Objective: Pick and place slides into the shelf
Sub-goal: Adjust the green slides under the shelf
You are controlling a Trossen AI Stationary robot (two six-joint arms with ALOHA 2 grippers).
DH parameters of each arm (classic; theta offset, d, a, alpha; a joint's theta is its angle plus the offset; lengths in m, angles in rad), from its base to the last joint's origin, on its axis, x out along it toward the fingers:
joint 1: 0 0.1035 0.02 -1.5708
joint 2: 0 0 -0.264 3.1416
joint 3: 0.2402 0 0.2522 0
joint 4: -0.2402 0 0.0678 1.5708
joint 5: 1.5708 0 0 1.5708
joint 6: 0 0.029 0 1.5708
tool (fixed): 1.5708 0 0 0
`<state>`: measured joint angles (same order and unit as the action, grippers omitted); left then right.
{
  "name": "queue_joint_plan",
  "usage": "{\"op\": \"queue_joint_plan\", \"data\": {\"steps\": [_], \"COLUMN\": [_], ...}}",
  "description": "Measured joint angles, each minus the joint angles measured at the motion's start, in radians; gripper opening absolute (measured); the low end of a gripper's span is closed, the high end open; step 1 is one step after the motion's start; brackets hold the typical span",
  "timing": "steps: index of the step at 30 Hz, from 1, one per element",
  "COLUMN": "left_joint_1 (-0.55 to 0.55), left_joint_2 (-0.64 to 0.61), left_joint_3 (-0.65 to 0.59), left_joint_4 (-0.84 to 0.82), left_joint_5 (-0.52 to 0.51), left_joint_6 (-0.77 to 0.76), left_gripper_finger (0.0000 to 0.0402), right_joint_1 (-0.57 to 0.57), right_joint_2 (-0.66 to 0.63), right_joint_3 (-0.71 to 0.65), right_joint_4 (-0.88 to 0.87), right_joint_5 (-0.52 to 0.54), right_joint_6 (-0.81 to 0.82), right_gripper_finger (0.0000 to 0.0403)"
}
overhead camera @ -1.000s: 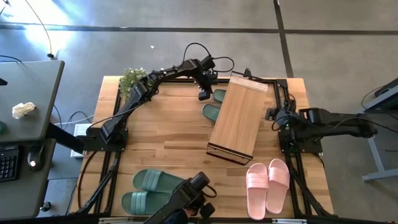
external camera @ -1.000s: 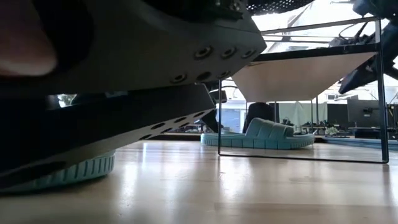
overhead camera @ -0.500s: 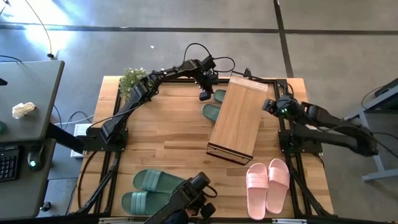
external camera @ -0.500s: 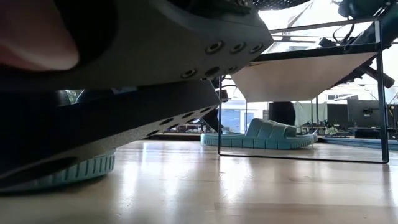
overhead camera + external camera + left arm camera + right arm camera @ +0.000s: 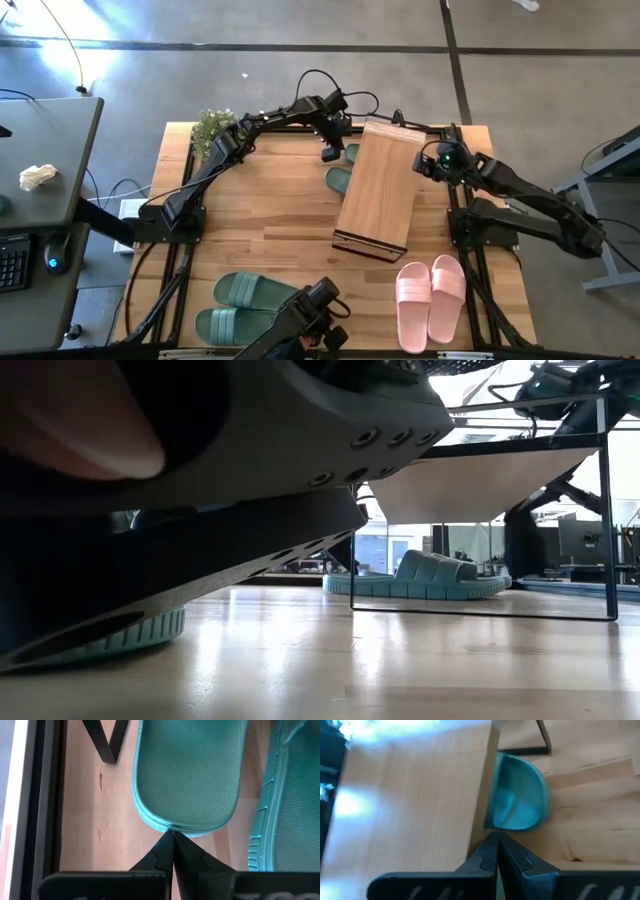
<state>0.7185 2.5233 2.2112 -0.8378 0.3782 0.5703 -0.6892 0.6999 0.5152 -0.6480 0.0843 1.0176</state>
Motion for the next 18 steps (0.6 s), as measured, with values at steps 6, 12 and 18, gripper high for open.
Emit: {"op": "queue_joint_plan", "data": {"steps": [6, 12, 18], "left_joint_1": [0.000, 0.000, 0.000], "left_joint_2": [0.000, 0.000, 0.000], "left_joint_3": [0.000, 0.000, 0.000], "left_joint_4": [0.012, 0.048, 0.045], "left_joint_5": [-0.012, -0.022, -0.022], "left_joint_6": [-0.022, -0.078, -0.077], "left_gripper_finger": [0.0000, 0.0000, 0.0000], "right_joint_1": [-0.013, -0.013, -0.026], "right_joint_2": [0.044, 0.055, 0.045], "right_joint_3": [0.000, 0.000, 0.000], "right_joint_4": [0.060, 0.074, -0.033], "right_joint_5": [-0.034, -0.056, -0.054], "right_joint_6": [-0.016, -0.019, -0.032], "right_gripper_finger": [0.0000, 0.0000, 0.0000]}}
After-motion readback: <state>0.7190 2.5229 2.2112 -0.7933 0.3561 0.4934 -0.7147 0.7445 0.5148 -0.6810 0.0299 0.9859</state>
